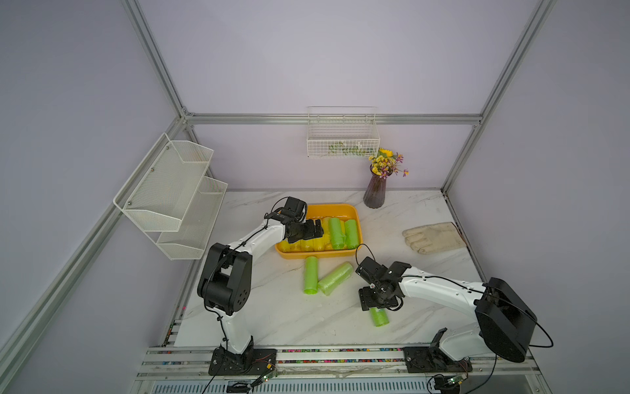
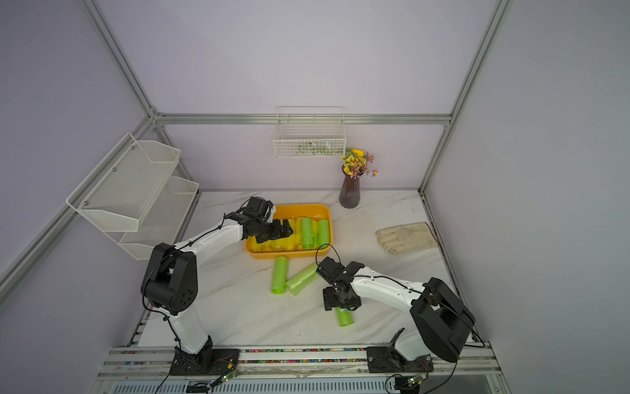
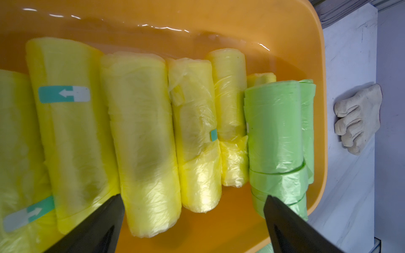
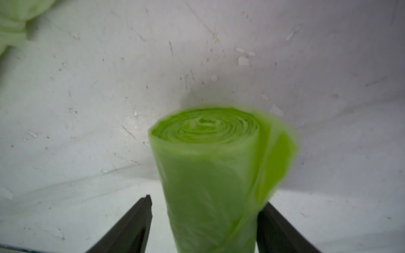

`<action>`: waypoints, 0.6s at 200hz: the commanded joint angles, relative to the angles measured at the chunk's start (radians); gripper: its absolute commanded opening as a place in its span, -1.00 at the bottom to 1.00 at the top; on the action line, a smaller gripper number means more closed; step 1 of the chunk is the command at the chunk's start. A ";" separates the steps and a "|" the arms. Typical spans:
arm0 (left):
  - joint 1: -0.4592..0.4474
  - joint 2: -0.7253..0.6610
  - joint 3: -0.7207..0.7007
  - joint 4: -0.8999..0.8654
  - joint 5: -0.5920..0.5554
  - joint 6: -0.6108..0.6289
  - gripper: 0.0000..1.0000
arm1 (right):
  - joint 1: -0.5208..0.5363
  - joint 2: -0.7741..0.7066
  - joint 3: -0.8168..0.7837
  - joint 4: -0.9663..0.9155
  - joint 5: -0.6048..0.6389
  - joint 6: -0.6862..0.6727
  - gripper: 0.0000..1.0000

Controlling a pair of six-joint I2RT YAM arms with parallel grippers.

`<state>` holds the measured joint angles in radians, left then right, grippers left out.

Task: Put the roll of trash bags into the storage box
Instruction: Adjust the roll of trash bags at the center of the board, then pick up the roll of trash bags from the center of the board.

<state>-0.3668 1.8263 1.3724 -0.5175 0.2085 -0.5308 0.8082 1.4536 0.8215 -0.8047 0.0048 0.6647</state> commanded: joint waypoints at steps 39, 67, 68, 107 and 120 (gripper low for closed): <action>0.006 -0.034 0.004 0.014 0.003 0.006 1.00 | 0.011 0.014 -0.005 -0.001 0.050 -0.006 0.43; 0.006 -0.035 0.002 0.011 0.001 0.006 0.99 | 0.013 0.024 -0.013 0.001 0.054 -0.002 0.38; 0.006 -0.035 0.002 0.012 0.001 0.006 0.99 | 0.013 0.024 -0.013 0.001 0.054 -0.003 0.38; 0.006 -0.030 0.004 0.013 0.001 0.005 1.00 | 0.012 0.018 -0.037 0.011 0.042 0.002 0.11; 0.006 -0.026 0.008 0.013 0.002 0.002 0.99 | 0.013 0.004 -0.041 0.012 0.044 0.003 -0.01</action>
<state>-0.3668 1.8263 1.3724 -0.5175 0.2081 -0.5308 0.8146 1.4723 0.7971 -0.8001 0.0360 0.6659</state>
